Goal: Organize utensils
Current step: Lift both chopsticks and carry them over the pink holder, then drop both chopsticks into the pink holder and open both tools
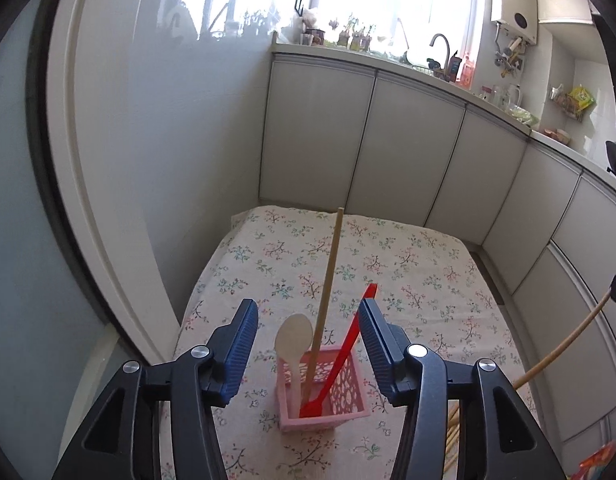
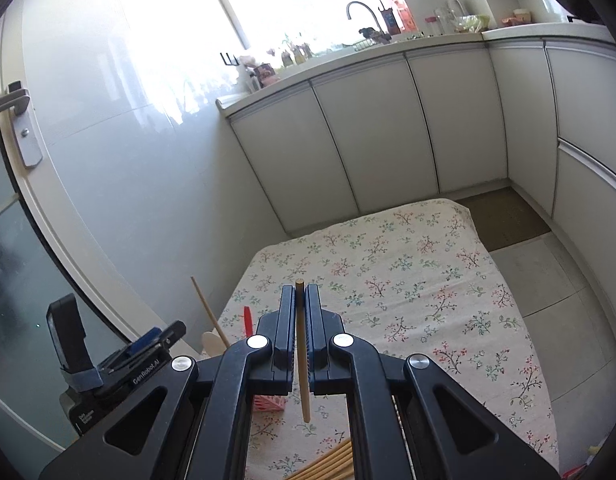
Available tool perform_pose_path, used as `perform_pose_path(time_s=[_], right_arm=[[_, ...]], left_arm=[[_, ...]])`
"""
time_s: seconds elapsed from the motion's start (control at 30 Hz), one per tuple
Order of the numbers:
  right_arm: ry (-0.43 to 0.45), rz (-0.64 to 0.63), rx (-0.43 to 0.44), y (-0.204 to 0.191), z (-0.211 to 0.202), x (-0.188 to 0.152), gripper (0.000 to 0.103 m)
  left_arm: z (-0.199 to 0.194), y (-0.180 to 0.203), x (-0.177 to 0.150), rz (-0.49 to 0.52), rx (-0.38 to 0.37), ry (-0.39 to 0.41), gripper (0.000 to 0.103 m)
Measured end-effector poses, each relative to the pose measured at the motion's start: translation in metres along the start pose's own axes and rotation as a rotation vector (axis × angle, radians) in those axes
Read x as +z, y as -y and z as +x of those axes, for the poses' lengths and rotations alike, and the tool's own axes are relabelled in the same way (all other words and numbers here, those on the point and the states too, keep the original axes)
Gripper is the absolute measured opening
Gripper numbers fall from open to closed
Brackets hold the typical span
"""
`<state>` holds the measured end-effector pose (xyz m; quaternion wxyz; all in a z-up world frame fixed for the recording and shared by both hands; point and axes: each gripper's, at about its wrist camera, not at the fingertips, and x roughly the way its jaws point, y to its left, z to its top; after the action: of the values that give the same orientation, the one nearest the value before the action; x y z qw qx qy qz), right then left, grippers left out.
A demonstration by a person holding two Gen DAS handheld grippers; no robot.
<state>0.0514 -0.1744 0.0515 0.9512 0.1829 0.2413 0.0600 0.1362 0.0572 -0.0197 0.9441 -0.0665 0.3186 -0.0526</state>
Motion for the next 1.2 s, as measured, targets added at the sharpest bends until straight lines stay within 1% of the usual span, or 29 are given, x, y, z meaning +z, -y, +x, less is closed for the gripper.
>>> perform_pose_path(time_s=[0.1, 0.23, 0.3, 0.47, 0.7, 0.8, 1.03, 1.07, 1.1, 1.13, 1.17, 1.2], right_arm=[[0.027, -0.009, 0.029, -0.019, 0.001, 0.01, 0.004], [0.055, -0.031, 0.062, -0.046, 0.009, 0.022, 0.004], [0.05, -0.04, 0.075, -0.059, 0.021, 0.023, 0.004], [-0.002, -0.059, 0.096, -0.078, 0.062, 0.008, 0.004], [-0.089, -0.087, 0.063, -0.085, 0.112, -0.016, 0.004], [-0.115, -0.084, 0.052, -0.083, 0.123, -0.022, 0.004], [-0.166, -0.06, 0.053, -0.074, 0.136, -0.02, 0.006], [-0.168, -0.059, 0.053, -0.073, 0.135, -0.019, 0.009], [-0.17, -0.059, 0.055, -0.072, 0.133, -0.017, 0.015], [-0.17, -0.057, 0.057, -0.07, 0.13, -0.016, 0.019], [-0.167, -0.055, 0.059, -0.068, 0.127, -0.015, 0.027], [-0.163, -0.053, 0.059, -0.066, 0.123, -0.013, 0.033]], left_arm=[[-0.002, -0.009, -0.005, -0.018, 0.034, -0.046, 0.06], [-0.001, -0.02, -0.01, -0.021, 0.075, -0.082, 0.064], [0.0, -0.025, -0.013, -0.029, 0.087, -0.103, 0.067], [0.008, -0.038, -0.019, -0.045, 0.105, -0.145, 0.068], [0.016, -0.044, -0.021, -0.053, 0.098, -0.174, 0.071], [0.019, -0.044, -0.02, -0.053, 0.096, -0.182, 0.071], [0.02, -0.039, -0.021, -0.036, 0.089, -0.182, 0.073], [0.02, -0.038, -0.021, -0.033, 0.088, -0.183, 0.074], [0.02, -0.038, -0.021, -0.03, 0.087, -0.183, 0.074], [0.02, -0.037, -0.021, -0.027, 0.085, -0.183, 0.075], [0.02, -0.036, -0.021, -0.023, 0.084, -0.184, 0.075], [0.02, -0.034, -0.021, -0.02, 0.082, -0.185, 0.076]])
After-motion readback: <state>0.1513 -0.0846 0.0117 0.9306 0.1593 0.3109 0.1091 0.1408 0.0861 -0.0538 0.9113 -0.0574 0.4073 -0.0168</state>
